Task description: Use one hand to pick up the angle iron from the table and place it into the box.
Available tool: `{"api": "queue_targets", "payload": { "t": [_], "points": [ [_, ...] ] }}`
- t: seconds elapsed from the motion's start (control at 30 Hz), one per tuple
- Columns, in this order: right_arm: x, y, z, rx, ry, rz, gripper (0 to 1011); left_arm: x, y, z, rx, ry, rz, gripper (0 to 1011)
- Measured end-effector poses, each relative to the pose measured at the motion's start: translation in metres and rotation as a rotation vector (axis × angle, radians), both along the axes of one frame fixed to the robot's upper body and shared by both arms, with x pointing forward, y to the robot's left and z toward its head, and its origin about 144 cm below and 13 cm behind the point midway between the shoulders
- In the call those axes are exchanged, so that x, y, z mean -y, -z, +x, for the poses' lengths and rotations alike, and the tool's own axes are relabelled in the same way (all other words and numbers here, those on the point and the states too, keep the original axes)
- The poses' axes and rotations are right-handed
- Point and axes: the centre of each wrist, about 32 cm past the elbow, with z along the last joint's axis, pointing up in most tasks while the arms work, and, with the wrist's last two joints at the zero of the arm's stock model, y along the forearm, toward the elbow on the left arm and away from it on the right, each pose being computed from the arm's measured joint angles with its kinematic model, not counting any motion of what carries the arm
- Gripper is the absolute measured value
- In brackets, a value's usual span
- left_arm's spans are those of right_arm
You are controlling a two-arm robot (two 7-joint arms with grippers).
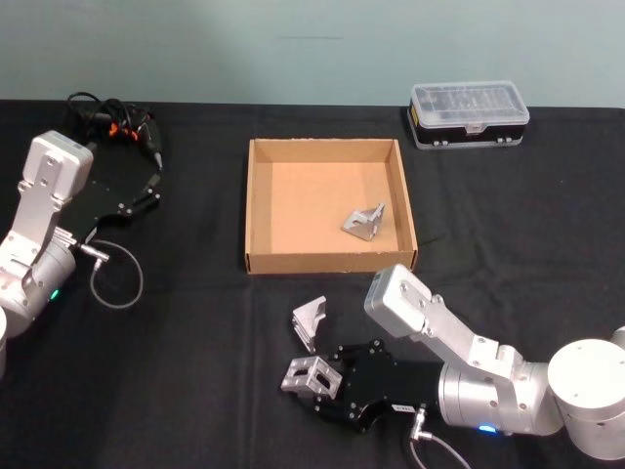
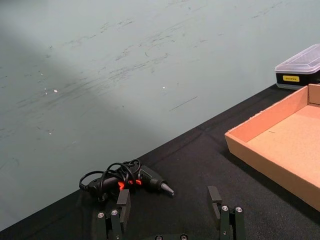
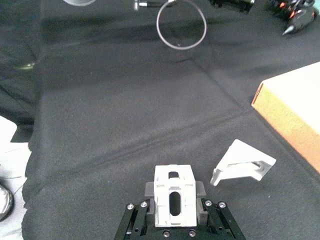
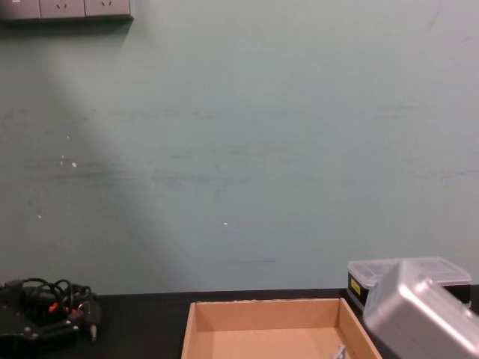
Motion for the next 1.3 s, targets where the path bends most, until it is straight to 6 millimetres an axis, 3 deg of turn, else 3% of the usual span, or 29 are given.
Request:
{"api": "queue_targets", "payload": {
  "t": [0.33,0.6,0.67,0.93,1.3],
  "points": [
    [0.001,-0.009,0.002,0.027,-0.005,0.026,453,0.000,0.000,0.000,0.000,0.000,0.000,1000],
    [0.003,-0.030,0.011,0.099,0.040,0.098,453,0.000,0.000,0.000,0.000,0.000,0.000,1000],
    [0.004,-0.042,0.020,0.153,0.070,0.128,453,0.000,0.000,0.000,0.000,0.000,0.000,1000],
    [0.007,-0.060,0.053,0.265,0.157,0.155,453,0.000,0.000,0.000,0.000,0.000,0.000,1000],
    [0.001,-0.055,0.097,0.318,0.245,0.126,453,0.000,0.000,0.000,0.000,0.000,0.000,1000]
  ]
}}
